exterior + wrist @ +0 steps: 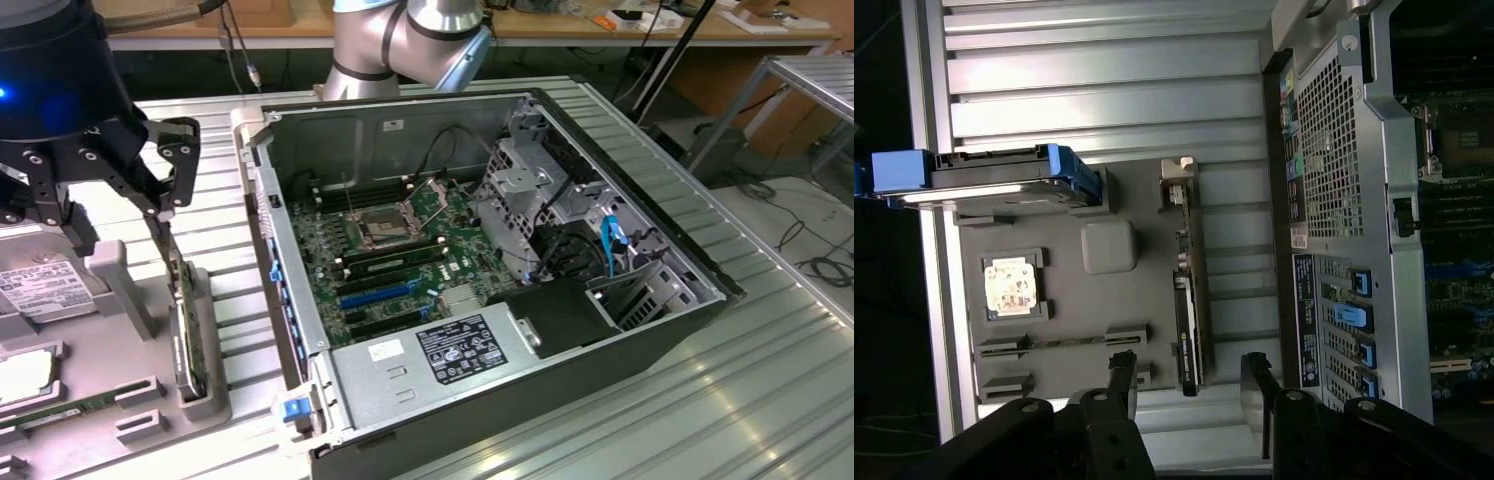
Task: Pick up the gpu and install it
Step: 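Pick up the gpu and move the gpu toward the slot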
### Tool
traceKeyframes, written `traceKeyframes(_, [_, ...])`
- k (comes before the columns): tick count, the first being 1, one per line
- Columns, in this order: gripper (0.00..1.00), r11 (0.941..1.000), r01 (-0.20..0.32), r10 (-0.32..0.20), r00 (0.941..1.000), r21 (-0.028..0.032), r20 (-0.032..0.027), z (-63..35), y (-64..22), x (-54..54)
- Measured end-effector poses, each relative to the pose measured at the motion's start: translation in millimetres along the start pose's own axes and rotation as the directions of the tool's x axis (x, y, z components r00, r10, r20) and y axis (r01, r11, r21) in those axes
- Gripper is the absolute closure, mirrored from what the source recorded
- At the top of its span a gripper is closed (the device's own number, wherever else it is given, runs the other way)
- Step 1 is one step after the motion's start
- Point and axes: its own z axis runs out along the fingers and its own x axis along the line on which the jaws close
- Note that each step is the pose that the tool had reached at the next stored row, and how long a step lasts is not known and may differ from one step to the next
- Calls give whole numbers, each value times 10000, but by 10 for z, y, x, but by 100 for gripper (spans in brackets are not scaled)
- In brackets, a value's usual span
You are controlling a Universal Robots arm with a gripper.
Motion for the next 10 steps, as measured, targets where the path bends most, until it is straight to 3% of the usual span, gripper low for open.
traceKeyframes(10, [46,10000,0,0,10000,1,-1,86,-4,2])
